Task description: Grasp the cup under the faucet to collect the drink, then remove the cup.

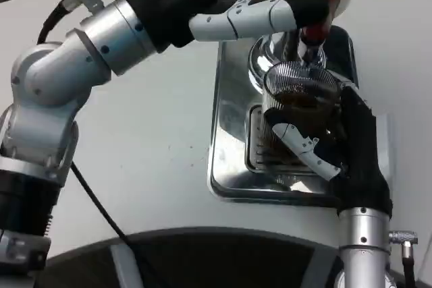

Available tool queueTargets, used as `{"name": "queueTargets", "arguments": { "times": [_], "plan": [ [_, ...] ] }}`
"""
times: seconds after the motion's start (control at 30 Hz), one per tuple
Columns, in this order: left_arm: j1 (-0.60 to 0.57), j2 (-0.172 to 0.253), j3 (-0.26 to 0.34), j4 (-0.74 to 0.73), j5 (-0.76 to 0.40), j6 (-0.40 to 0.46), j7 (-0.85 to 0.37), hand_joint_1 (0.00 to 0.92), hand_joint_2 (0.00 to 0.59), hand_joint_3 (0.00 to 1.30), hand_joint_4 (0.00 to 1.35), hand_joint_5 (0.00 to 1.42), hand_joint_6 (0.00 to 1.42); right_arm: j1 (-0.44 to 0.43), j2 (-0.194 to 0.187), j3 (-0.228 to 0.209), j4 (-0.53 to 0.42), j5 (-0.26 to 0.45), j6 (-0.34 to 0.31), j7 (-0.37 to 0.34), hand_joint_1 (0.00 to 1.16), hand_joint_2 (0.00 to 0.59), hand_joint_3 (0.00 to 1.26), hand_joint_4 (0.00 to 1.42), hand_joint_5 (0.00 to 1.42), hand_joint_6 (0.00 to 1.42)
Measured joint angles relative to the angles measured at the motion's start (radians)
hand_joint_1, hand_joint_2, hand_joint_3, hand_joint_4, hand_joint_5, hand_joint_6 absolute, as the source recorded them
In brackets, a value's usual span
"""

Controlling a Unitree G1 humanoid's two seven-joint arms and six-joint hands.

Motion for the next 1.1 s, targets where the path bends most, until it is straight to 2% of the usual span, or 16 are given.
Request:
{"name": "queueTargets", "arguments": {
  "times": [0.4,0.9,1.1],
  "plan": [
    [0.019,0.003,0.023,-0.106,-0.039,0.019,0.001,0.0,0.121,0.19,0.28,0.37,0.4,0.005,0.01,0.0,-0.001,0.004,-0.009,-0.001,0.68,0.258,0.46,0.54,0.6,0.47],
    [0.264,0.079,0.136,-0.279,-0.047,0.146,0.026,0.0,0.122,0.22,0.32,0.4,0.42,0.037,0.007,-0.01,-0.034,0.009,-0.015,0.0,0.69,0.249,0.56,0.64,0.73,0.63],
    [0.382,0.089,0.187,-0.326,-0.051,0.191,0.056,0.0,0.133,0.24,0.34,0.41,0.43,0.043,0.007,-0.017,-0.038,0.009,-0.018,-0.001,0.71,0.249,0.59,0.68,0.79,0.72]
  ]
}}
